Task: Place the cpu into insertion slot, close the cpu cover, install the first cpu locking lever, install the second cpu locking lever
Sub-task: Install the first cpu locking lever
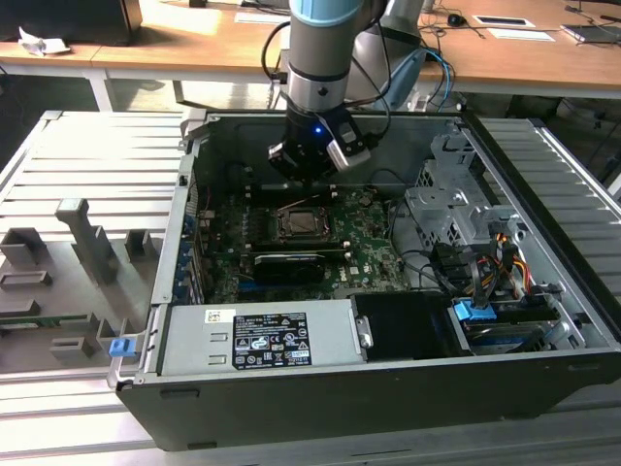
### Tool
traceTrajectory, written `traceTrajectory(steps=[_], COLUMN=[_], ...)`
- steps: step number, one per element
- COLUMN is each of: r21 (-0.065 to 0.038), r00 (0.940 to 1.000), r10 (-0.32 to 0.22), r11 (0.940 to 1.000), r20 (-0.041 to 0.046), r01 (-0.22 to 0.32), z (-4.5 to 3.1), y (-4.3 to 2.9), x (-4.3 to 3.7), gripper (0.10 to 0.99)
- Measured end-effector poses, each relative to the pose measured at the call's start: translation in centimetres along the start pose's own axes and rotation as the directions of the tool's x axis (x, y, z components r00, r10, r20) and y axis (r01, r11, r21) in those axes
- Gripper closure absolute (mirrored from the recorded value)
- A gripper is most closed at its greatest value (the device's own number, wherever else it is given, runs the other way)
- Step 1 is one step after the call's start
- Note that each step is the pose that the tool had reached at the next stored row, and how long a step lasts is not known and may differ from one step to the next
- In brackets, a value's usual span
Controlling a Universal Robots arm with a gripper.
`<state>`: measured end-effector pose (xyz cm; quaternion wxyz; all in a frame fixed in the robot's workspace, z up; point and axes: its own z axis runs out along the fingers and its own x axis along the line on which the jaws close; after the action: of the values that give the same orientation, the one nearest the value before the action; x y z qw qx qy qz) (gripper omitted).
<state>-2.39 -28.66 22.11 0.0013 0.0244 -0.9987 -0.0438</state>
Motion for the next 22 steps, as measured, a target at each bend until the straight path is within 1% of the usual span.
traceTrajectory(steps=[2, 3, 4, 5, 7, 10, 11, 14, 16, 20, 21, 22], r21=[0.0, 0.0, 0.0, 0.0, 0.001, 0.006, 0.01, 0.011, 0.013, 0.013, 0.012, 0.013], r00=[1.0, 1.0, 1.0, 1.0, 1.0, 1.0, 1.0, 1.0, 1.0, 1.0, 1.0, 1.0], r10=[0.0, 0.0, 0.0, 0.0, 0.0, 0.0, 0.0, 0.0, 0.0, 0.0, 0.0, 0.0], r11=[1.0, 1.0, 1.0, 1.0, 1.0, 1.0, 0.9999, 0.9999, 0.9999, 0.9999, 0.9999, 0.9999], r20=[0.0, -0.0001, 0.0, 0.0, 0.0, -0.0003, -0.0007, -0.0001, -0.0009, -0.0006, -0.0003, -0.0006], r01=[0.0, 0.0, 0.0, 0.0, 0.0, 0.0, 0.0, 0.0, 0.0, 0.0, 0.0, 0.0], z=[0.23, 0.49, 1.05, 1.27, 1.38, 1.56, 1.66, 1.9, 1.96, 1.93, 1.65, 1.0], y=[-0.02, -0.05, -0.09, -0.1, -0.11, -0.12, -0.14, -0.14, -0.17, -0.09, -0.05, 0.01], x=[-0.25, -0.38, -0.66, -0.79, -0.84, -0.87, -0.88, -0.91, -0.91, -0.93, -0.93, -0.93], gripper=[0.98, 0.98, 0.98, 0.98, 0.98, 0.98, 0.98, 0.98, 0.98, 0.98, 0.98, 0.98])
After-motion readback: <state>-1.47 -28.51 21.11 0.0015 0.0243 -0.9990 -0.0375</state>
